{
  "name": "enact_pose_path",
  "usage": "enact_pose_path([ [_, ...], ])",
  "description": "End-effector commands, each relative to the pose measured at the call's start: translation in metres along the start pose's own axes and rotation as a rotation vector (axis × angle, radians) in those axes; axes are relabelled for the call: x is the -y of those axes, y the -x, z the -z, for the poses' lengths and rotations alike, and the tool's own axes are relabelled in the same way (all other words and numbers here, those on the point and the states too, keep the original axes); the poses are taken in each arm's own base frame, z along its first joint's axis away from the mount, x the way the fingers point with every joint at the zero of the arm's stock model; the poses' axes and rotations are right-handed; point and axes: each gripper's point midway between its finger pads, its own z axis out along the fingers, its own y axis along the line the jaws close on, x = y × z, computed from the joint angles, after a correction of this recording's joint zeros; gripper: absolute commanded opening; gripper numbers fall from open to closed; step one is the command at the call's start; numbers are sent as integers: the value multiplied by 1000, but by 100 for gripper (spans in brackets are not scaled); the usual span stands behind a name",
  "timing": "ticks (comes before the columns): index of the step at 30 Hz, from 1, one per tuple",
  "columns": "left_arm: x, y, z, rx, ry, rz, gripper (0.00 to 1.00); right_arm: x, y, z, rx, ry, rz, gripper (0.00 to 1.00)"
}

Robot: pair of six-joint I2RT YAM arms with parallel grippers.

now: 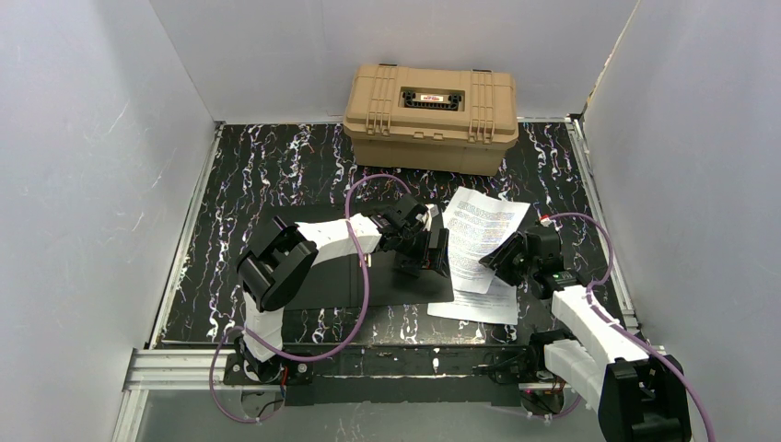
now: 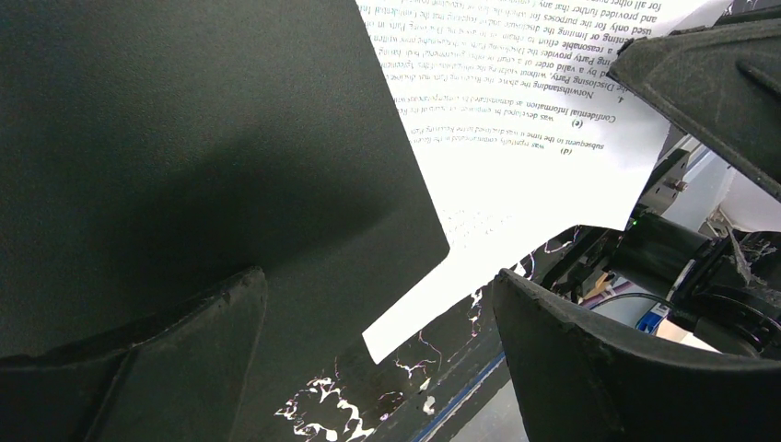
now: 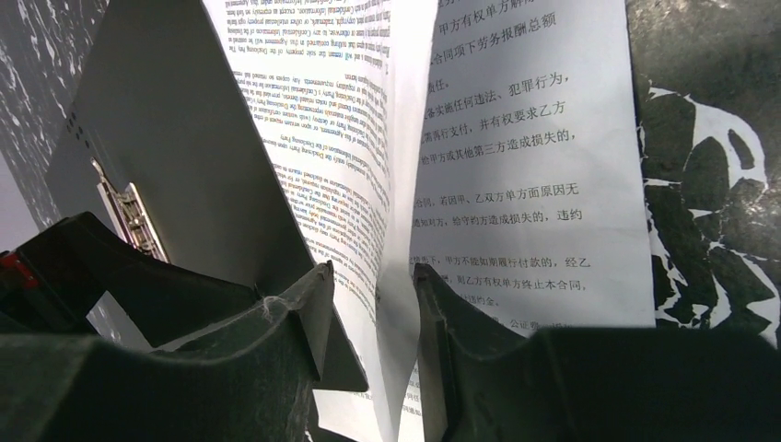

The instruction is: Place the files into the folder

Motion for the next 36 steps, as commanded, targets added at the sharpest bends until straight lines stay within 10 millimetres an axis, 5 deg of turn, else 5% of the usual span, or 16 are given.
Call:
enact_pose_path([
  [1, -19, -24, -1, -69, 59, 19, 91, -6, 14, -5, 60, 23, -12, 44],
  [19, -15, -25, 5, -57, 42, 22, 91, -19, 34, -19, 99, 56, -4, 28],
  [25, -11, -22, 10, -43, 36, 18, 92, -23, 39, -21, 96, 77, 3, 1],
  [36, 7, 1, 52, 74, 61, -33, 98, -46, 73, 18, 212, 83, 119, 1],
])
